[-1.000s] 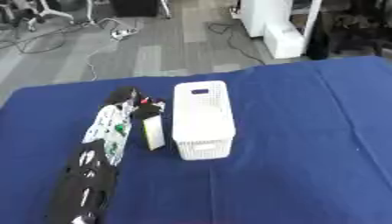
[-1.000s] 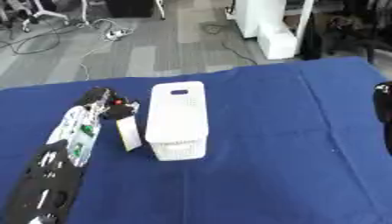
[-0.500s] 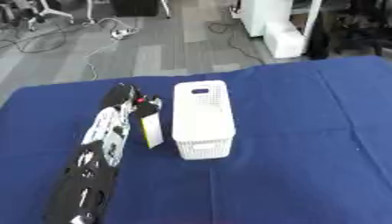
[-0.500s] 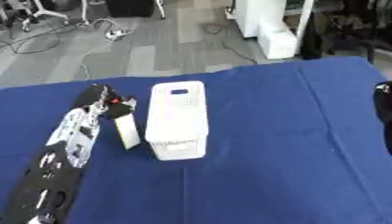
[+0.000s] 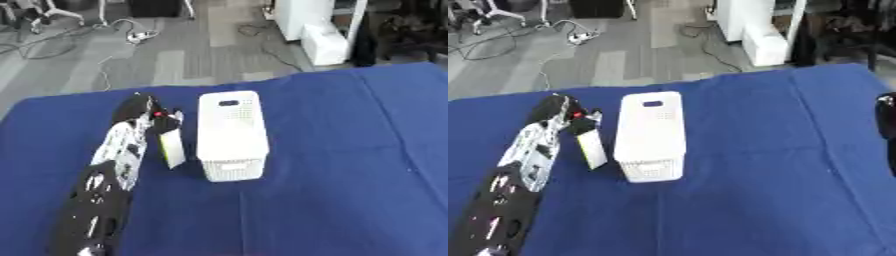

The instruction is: Pick up objects on the table and place them in the box.

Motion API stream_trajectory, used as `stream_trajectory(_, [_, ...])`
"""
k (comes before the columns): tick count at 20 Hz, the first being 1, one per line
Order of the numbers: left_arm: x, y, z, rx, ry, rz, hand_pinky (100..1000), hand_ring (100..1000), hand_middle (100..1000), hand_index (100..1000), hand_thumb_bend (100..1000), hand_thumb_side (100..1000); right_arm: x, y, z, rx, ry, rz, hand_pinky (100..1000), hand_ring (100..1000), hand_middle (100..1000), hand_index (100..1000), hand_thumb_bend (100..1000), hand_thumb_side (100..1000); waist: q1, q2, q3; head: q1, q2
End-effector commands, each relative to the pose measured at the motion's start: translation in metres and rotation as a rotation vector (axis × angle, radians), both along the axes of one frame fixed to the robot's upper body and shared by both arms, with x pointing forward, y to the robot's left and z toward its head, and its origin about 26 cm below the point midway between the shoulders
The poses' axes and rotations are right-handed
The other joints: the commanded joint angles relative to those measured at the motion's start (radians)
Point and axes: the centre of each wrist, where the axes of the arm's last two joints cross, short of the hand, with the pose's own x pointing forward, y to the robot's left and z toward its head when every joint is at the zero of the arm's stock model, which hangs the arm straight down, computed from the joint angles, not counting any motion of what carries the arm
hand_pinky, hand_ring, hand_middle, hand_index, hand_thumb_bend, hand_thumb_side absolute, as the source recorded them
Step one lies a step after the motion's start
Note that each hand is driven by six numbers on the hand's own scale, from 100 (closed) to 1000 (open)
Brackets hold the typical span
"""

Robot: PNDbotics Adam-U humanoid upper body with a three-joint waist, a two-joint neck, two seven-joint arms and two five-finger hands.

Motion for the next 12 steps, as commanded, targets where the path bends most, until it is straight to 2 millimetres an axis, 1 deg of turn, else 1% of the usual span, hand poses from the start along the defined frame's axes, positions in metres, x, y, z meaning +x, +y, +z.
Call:
stream_trajectory(1, [0.002, 0.005, 0.019, 0.035, -0.057, -0.006, 100, 274, 469, 393, 145, 188, 0.000, -0.002, 0.010, -0.017, -0.026, 0.002, 163, 290, 251, 383, 100, 1000, -0.005, -0.005, -0.001, 0.003, 0.002])
stream_trajectory(12, [0.000, -0.006, 0.055, 0.041, -0.182, -0.047, 100, 253, 467, 372, 149, 180, 0.000, -0.002, 0.010, -0.017, -0.024, 0.003, 163, 290, 251, 383, 100, 1000, -0.004, -0.008, -0.003, 0.007, -0.002])
